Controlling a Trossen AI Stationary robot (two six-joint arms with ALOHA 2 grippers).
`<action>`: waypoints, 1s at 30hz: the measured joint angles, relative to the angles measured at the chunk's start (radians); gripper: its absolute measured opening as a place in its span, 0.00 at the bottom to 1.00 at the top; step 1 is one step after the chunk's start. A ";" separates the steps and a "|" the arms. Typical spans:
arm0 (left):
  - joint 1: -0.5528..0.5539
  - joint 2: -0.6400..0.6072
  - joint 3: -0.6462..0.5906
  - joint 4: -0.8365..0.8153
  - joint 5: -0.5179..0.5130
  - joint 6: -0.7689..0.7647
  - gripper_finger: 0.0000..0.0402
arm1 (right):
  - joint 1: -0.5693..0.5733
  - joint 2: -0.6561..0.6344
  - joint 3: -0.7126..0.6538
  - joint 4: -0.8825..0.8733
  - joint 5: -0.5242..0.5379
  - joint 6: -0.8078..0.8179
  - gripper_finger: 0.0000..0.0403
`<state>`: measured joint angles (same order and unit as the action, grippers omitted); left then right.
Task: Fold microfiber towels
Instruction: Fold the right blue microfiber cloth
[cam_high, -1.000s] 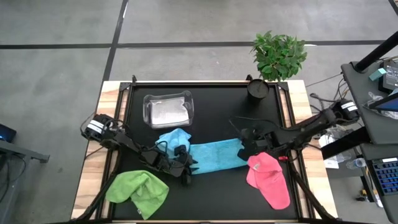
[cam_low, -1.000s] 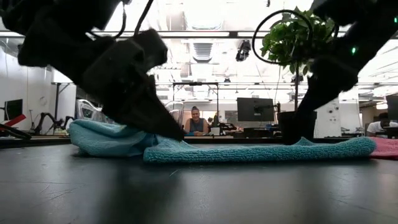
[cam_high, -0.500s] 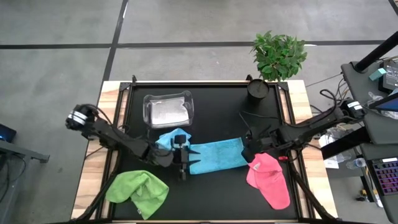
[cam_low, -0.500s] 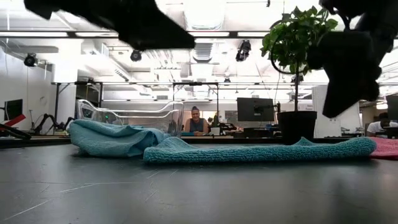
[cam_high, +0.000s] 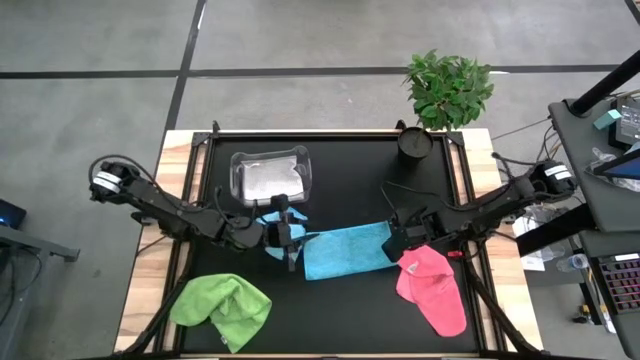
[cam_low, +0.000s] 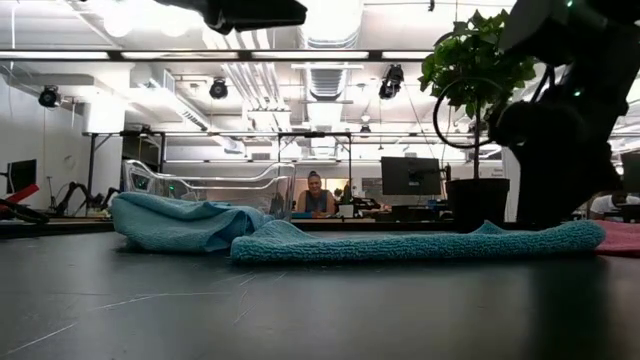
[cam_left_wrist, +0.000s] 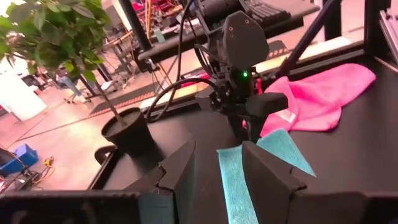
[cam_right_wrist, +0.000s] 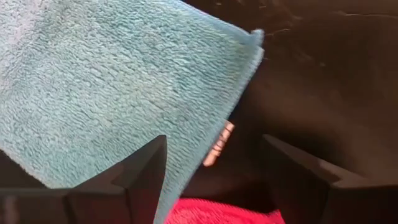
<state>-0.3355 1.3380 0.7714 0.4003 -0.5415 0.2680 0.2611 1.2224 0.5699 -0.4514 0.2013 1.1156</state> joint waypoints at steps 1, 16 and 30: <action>0.000 0.000 -0.003 0.000 0.000 0.000 0.29 | 0.000 0.012 -0.001 0.019 0.000 0.000 0.62; -0.001 0.000 -0.019 0.001 0.001 0.000 0.29 | -0.008 0.135 -0.001 0.236 -0.003 -0.080 0.57; -0.001 0.000 -0.025 0.002 0.002 -0.001 0.29 | -0.006 0.127 -0.002 0.299 0.000 -0.119 0.13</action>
<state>-0.3363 1.3380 0.7460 0.4023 -0.5400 0.2672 0.2546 1.3497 0.5674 -0.1526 0.2012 0.9967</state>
